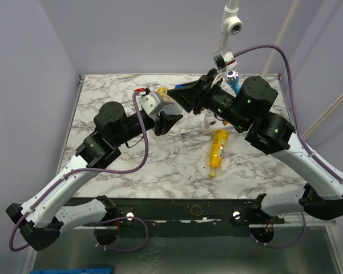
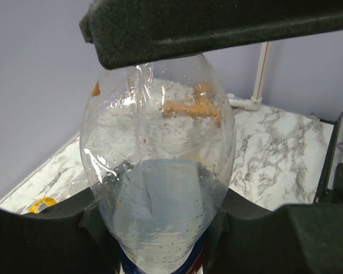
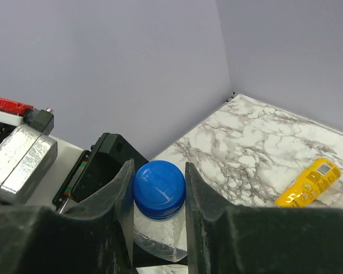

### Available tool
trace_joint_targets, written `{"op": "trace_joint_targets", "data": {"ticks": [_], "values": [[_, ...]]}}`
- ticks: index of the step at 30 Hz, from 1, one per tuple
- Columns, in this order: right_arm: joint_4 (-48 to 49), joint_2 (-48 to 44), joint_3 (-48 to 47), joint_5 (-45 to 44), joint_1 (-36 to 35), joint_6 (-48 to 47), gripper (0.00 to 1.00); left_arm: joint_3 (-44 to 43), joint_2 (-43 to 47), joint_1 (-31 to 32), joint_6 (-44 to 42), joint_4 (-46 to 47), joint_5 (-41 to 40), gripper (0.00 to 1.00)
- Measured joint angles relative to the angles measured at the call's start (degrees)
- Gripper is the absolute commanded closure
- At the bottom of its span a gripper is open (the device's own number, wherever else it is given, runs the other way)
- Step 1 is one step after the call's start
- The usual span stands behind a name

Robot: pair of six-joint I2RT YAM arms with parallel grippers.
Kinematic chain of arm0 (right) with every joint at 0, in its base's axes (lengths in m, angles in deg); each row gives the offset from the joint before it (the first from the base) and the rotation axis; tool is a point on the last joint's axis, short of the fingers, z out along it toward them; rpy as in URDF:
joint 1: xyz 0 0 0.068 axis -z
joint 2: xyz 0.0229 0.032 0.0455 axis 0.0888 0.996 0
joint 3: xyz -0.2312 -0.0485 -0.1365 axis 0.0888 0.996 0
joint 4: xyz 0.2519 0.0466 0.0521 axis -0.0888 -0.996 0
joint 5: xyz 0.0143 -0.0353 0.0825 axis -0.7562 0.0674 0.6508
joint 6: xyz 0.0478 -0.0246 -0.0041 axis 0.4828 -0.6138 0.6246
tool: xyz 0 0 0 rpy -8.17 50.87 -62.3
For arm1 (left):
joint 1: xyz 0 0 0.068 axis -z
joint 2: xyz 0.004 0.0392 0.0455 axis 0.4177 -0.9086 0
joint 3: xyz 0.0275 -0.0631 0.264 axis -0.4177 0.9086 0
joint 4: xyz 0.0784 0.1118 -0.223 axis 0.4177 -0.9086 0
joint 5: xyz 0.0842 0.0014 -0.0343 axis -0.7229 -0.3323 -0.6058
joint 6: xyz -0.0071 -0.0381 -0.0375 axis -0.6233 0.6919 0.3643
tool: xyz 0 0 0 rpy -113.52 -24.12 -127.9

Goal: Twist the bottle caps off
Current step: Unscrew the bottle cap from the plastic bottle.

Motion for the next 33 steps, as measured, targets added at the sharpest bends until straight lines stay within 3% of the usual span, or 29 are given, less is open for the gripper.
{"op": "trace_joint_targets", "data": {"ticks": [5,14,17,18,19,21,22,23,28,33], "values": [[0.6,-1.6,1.4,4.6,0.2,-1.1,0.99,0.0,0.4,-0.5,1.0,0.0,5.8,0.99],[7.2,-5.5,3.2,34.7,1.0,-6.8,0.99,-4.5,1.0,0.0,9.3,-1.6,29.9,0.99],[8.3,-6.0,3.9,40.8,0.9,-7.6,0.99,-5.2,0.0,0.3,12.1,-1.9,37.2,0.99],[8.3,-6.1,4.1,42.0,0.9,-7.8,0.97,-5.2,-0.2,0.3,12.9,-1.9,38.9,0.99],[8.3,-6.1,4.2,42.6,0.9,-8.0,0.78,-5.2,-0.4,0.3,13.3,-1.9,40.2,0.99],[8.3,-6.5,4.6,42.1,0.7,-8.0,0.42,-5.2,-0.5,0.3,13.7,-1.9,41.2,0.99],[8.2,-6.8,4.9,40.3,0.5,-7.9,0.28,-5.2,-0.5,0.3,13.8,-1.9,41.2,0.99],[8.0,-7.1,5.1,37.8,0.2,-7.3,0.20,-5.2,-0.5,0.3,13.0,-1.9,40.6,0.99],[7.1,-8.0,5.0,17.2,-0.4,-5.3,0.16,-3.7,0.5,0.3,7.5,-1.9,31.4,1.00],[4.2,-5.9,2.3,2.6,-0.3,-2.8,0.21,-1.3,0.7,0.1,0.7,-1.4,16.4,1.00]]}}
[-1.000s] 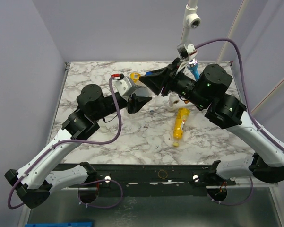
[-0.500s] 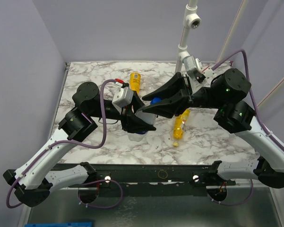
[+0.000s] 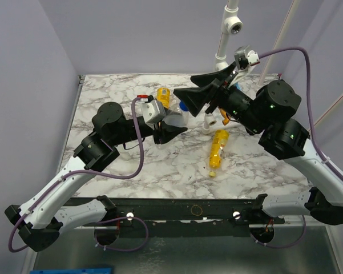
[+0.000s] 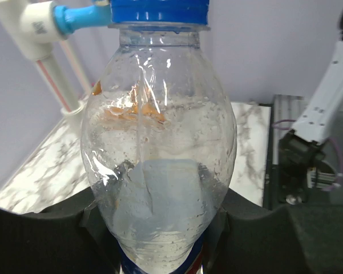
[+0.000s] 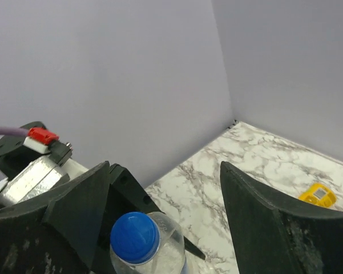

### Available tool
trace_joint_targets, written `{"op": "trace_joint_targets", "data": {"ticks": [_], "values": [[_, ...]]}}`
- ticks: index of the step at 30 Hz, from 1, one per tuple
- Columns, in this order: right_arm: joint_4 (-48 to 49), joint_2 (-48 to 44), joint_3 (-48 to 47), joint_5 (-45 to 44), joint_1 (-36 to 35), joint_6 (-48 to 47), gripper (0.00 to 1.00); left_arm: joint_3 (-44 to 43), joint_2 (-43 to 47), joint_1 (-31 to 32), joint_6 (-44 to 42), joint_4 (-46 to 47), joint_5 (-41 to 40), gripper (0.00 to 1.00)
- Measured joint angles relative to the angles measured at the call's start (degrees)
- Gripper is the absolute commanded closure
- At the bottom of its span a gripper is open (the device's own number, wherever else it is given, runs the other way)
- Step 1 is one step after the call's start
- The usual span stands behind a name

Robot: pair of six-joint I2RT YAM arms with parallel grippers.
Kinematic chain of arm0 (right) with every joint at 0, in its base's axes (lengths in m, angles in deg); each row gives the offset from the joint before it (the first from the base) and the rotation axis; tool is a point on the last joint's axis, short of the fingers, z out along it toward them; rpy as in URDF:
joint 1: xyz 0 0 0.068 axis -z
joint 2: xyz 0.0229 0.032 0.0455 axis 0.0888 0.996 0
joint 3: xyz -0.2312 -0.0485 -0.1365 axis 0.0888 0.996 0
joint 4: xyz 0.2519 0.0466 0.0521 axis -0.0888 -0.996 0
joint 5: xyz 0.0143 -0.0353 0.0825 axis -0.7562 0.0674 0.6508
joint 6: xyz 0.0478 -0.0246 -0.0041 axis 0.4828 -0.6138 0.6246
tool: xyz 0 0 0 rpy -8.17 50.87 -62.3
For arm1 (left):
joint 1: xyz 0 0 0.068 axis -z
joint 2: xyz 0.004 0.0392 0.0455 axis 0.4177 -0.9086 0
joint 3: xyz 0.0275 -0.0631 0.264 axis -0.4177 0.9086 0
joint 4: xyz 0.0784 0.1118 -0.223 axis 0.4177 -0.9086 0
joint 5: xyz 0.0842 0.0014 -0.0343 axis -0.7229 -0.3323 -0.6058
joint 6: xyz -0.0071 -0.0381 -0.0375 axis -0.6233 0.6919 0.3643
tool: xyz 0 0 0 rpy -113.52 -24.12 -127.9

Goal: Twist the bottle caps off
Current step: Unscrew the bottle cap from the plastic bottle.

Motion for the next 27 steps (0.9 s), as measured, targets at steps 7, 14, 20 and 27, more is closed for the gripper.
{"op": "trace_joint_targets", "data": {"ticks": [7,14,20,27], "values": [[-2.9,4.1,-2.4,-4.8,0.0,2.3,0.30,1.0,-0.1,0.0,-3.3,0.4,-9.7,1.00],[-3.6,5.7,-2.5,-5.0,0.0,3.8,0.59,1.0,-0.1,0.0,-3.7,1.3,-14.4,1.00],[-3.3,6.0,-2.4,-4.6,-0.1,4.5,0.85,1.3,-0.4,0.0,-3.3,1.4,-15.4,1.00],[-1.4,5.5,-1.2,-3.8,-0.1,3.6,0.99,1.7,-0.3,0.0,-2.4,2.2,-15.1,1.00]]}}
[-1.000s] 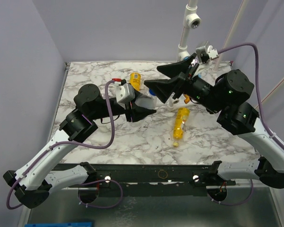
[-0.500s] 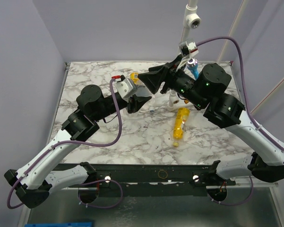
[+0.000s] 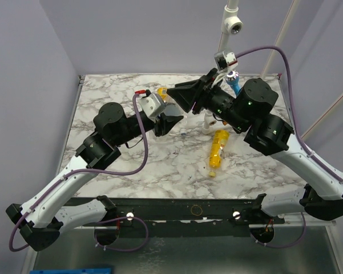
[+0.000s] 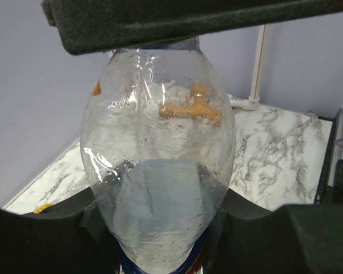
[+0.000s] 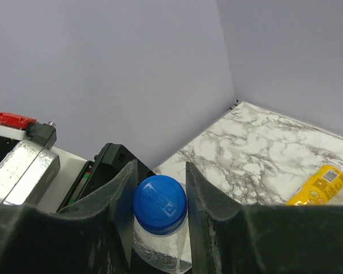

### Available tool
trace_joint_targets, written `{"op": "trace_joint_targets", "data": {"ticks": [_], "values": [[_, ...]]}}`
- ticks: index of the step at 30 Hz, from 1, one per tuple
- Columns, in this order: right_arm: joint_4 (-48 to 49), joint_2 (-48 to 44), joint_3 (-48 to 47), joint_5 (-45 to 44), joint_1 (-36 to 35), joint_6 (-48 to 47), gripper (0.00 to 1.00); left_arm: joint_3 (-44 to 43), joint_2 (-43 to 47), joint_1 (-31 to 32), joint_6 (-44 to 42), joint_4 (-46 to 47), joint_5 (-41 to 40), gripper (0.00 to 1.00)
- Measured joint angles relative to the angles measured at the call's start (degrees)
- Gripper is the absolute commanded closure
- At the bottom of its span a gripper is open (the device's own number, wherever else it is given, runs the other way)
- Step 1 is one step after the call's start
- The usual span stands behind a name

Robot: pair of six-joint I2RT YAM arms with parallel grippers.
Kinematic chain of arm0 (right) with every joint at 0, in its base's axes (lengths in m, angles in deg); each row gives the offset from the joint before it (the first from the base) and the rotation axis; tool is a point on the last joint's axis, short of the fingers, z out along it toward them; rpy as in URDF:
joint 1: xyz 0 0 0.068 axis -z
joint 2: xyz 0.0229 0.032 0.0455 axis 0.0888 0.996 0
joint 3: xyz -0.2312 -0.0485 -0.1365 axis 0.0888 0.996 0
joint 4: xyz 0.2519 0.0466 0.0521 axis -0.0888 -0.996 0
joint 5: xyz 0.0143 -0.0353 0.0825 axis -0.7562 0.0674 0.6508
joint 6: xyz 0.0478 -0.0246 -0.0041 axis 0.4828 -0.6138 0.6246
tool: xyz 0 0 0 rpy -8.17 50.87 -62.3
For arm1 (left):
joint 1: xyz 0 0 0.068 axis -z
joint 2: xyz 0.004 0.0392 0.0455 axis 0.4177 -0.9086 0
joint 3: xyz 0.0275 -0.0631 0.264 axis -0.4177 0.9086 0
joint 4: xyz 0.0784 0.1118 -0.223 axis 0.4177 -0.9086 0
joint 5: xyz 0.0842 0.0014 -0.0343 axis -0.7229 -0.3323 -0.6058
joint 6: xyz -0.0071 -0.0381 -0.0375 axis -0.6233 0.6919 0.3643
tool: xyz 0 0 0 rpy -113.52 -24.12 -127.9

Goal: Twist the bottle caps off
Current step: Unscrew the bottle cap from the plastic bottle.

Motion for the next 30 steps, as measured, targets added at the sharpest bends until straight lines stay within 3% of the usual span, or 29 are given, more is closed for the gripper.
{"op": "trace_joint_targets", "data": {"ticks": [5,14,18,21,22,24,25,27,30], "values": [[3.6,-2.3,3.0,7.4,0.4,-2.9,0.99,0.0,0.4,-0.2,3.4,0.6,6.1,1.00],[12.0,-5.2,2.7,43.5,0.7,-6.3,0.99,-7.1,-1.4,0.3,18.1,1.1,38.3,1.00],[14.2,-4.4,2.7,53.3,0.7,-6.2,0.99,-7.6,-2.5,0.4,22.7,1.3,47.9,1.00],[14.4,-4.1,2.8,56.5,0.7,-6.3,0.99,-7.6,-2.8,0.4,24.2,1.2,50.8,1.00],[14.4,-4.1,2.8,56.6,0.7,-6.4,0.88,-7.6,-2.9,0.4,24.4,1.1,51.2,1.00],[13.9,-4.1,2.8,55.8,0.7,-6.7,0.41,-7.6,-2.9,0.4,24.1,0.9,51.3,1.00],[13.7,-4.3,2.9,54.2,0.7,-6.8,0.24,-7.5,-2.8,0.4,23.1,0.5,50.2,1.00],[13.2,-5.2,3.6,47.5,0.4,-6.5,0.09,-7.3,-2.4,0.3,19.7,-0.7,46.4,1.00],[12.3,-6.9,3.6,32.2,0.2,-6.3,0.06,-5.8,-1.2,0.2,14.6,-2.3,36.2,1.00]]}}
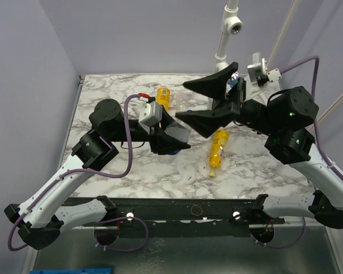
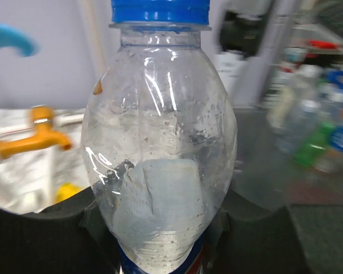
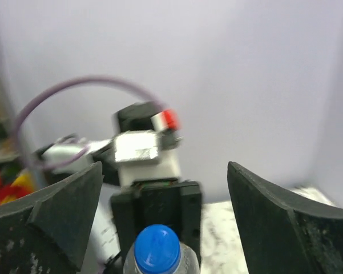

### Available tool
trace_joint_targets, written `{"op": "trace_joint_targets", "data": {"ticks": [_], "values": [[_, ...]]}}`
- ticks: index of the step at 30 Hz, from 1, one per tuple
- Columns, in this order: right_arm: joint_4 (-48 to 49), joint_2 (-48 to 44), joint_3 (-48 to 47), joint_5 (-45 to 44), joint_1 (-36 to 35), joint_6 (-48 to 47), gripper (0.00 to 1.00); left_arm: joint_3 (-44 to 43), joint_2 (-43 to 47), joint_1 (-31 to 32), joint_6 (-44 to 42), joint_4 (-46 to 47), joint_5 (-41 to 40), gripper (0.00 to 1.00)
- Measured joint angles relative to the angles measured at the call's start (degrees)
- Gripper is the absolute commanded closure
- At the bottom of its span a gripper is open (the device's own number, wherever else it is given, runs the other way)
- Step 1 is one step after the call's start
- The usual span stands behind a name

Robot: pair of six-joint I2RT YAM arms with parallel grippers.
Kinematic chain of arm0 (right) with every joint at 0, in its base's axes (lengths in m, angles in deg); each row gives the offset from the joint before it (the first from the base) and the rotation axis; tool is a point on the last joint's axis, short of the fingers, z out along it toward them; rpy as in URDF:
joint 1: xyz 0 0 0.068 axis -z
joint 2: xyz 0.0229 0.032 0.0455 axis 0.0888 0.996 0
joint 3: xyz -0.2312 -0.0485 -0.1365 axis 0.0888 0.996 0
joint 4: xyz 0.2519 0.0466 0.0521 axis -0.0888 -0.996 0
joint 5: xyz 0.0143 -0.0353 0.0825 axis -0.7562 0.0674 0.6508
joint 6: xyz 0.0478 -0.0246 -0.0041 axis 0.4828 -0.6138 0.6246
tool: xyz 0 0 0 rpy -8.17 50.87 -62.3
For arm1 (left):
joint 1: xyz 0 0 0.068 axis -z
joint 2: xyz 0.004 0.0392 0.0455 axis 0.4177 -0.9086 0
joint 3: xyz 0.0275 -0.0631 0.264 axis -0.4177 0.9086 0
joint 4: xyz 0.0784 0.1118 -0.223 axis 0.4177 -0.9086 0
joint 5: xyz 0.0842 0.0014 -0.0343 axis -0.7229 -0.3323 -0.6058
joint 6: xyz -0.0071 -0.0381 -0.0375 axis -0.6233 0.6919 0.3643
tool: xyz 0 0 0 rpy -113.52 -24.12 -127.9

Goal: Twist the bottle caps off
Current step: Unscrew the bottle cap from the plastic bottle.

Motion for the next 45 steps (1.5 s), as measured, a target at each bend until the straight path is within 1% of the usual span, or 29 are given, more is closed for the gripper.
{"op": "trace_joint_targets", "data": {"ticks": [3,6,10,15,18,20,24,28,29,31,35,45], "values": [[-2.2,-0.2,-2.0,-14.3,0.0,0.7,0.06,1.5,0.2,0.0,-5.5,-0.5,-11.7,1.00],[-6.6,3.3,-8.3,-23.8,0.0,1.7,0.11,2.8,-0.3,0.0,-10.1,-1.0,-21.7,1.00],[-12.7,9.2,-14.8,-31.3,0.0,3.0,0.19,3.4,-0.7,-0.2,-13.0,-1.2,-30.2,1.00],[-18.4,12.8,-15.4,-35.7,0.0,4.1,0.28,3.6,-0.7,-0.3,-14.3,-1.1,-35.6,1.00],[-19.8,13.3,-14.8,-37.1,0.0,4.8,0.35,3.7,-0.6,-0.3,-14.4,-0.8,-37.2,1.00],[-19.7,13.1,-14.3,-37.6,0.0,5.2,0.39,3.7,-0.6,-0.3,-14.4,-0.7,-37.9,1.00],[-19.3,12.6,-12.5,-38.1,0.0,6.4,0.39,3.8,-0.5,-0.3,-14.4,0.0,-38.8,1.00],[-19.1,12.6,-11.0,-38.7,0.0,7.4,0.52,4.0,-0.3,-0.3,-14.1,0.5,-39.3,1.00],[-18.6,12.6,-10.5,-38.7,0.0,7.7,0.54,4.0,-0.3,-0.3,-14.1,0.5,-39.3,1.00],[-17.2,12.2,-9.1,-38.8,0.0,8.2,0.54,4.3,-0.3,-0.3,-13.9,0.5,-39.5,1.00],[-15.6,11.1,-7.4,-38.8,0.0,8.4,0.45,4.7,-0.3,-0.3,-13.7,0.5,-39.6,1.00],[-13.3,9.7,-7.4,-38.6,0.0,8.1,0.45,4.8,-0.1,-0.3,-13.2,1.1,-39.6,1.00]]}}
